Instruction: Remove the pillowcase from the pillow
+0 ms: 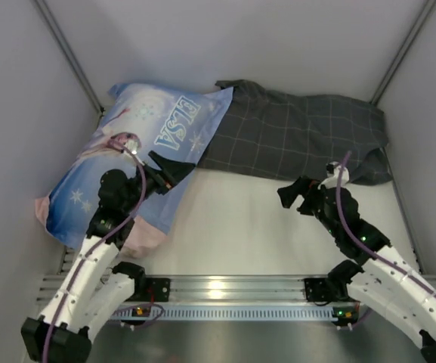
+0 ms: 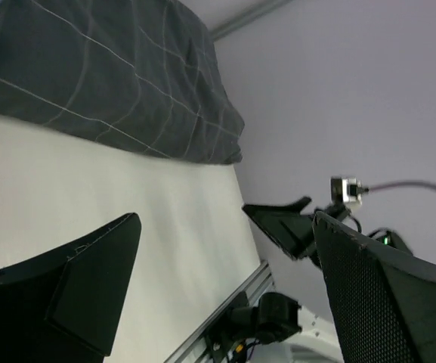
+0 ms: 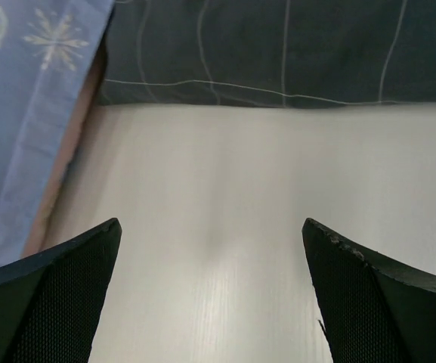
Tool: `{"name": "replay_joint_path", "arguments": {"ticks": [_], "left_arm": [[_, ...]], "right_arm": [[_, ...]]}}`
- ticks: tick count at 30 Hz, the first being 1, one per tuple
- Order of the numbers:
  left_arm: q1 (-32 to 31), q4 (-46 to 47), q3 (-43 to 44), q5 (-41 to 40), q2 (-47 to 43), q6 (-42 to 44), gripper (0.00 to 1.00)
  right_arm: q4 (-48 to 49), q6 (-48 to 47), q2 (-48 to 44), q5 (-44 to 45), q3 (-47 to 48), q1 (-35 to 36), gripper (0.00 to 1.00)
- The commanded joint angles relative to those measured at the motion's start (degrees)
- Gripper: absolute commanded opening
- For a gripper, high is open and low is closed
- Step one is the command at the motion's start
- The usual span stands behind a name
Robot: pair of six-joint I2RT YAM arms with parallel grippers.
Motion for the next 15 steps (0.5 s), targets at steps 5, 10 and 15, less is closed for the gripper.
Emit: {"name": "replay_joint_path", "arguments": {"ticks": [5,10,15], "left_arm": [[-23.51,-2.1,22.57,-22.85,27.07,16.36,0.99],[-28.19,-4.11,31.56,-39.72,42.52,24.18,0.99],[-29.08,-9.75,39.74,-49.67,53.45,18.69,0.99]], "right_arm": [[-3.19,-1.15,17.16,4.4,9.9,-4.09,0.99],[-0.57,0.34,15.15,-5.43,8.07,-10.26,0.99],[-0.64,1.31,11.64,-9.15,6.48,-13.69,1.0]]}}
